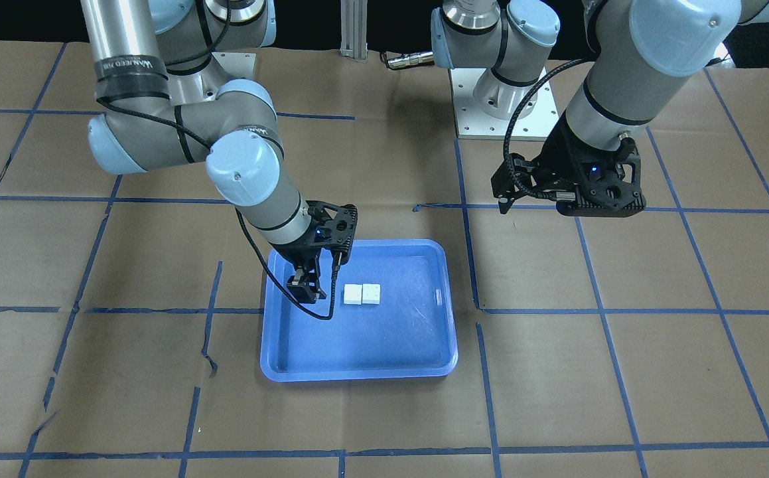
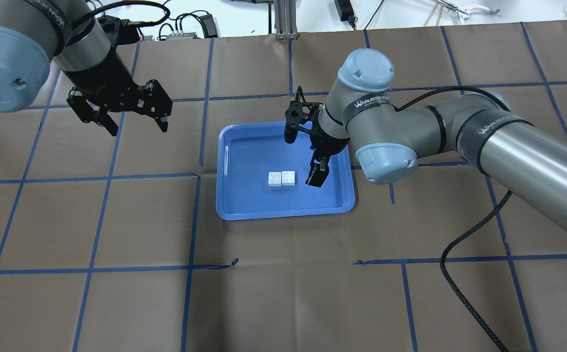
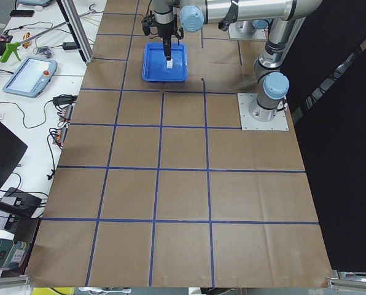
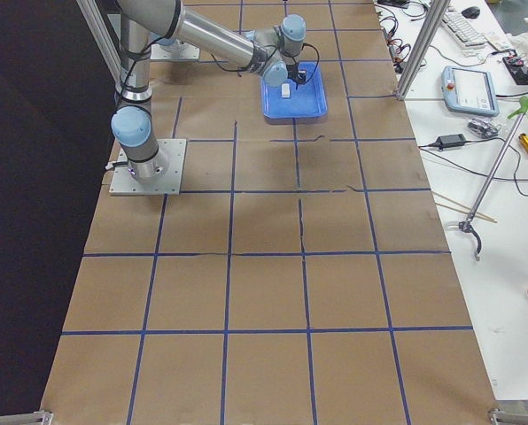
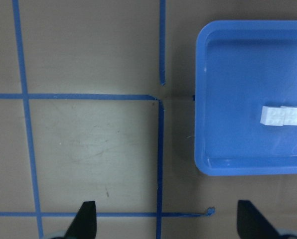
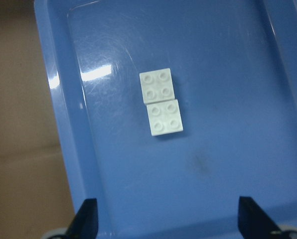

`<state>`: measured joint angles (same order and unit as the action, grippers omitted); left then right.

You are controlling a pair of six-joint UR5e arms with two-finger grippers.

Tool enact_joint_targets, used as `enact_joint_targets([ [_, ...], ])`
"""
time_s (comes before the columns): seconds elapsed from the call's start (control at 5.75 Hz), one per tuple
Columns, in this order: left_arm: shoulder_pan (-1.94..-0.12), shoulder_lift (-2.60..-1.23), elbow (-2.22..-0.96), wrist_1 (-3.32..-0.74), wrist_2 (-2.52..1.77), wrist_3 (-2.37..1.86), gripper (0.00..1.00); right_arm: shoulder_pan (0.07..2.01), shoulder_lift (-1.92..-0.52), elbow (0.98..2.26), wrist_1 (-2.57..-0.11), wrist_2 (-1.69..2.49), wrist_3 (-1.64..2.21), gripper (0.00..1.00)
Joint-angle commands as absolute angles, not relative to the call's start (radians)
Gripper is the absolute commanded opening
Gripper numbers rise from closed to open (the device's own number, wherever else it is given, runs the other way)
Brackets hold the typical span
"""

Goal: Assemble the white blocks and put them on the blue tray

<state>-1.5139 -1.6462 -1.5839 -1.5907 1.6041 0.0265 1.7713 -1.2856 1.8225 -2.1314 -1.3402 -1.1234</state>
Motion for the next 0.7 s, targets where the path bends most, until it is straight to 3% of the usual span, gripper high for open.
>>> enact_joint_targets([
  [0.0,-1.503,-1.649,-1.562,-1.615,1.669,0.017,1.00,1.700,-1.386,1.813,-2.021,-1.449,-0.945,1.00],
  [0.52,-1.503,-1.648,-1.554,-1.592,1.667,0.018,1.00,1.616,-1.431,1.577,-1.709,-1.520,-0.437,1.00],
])
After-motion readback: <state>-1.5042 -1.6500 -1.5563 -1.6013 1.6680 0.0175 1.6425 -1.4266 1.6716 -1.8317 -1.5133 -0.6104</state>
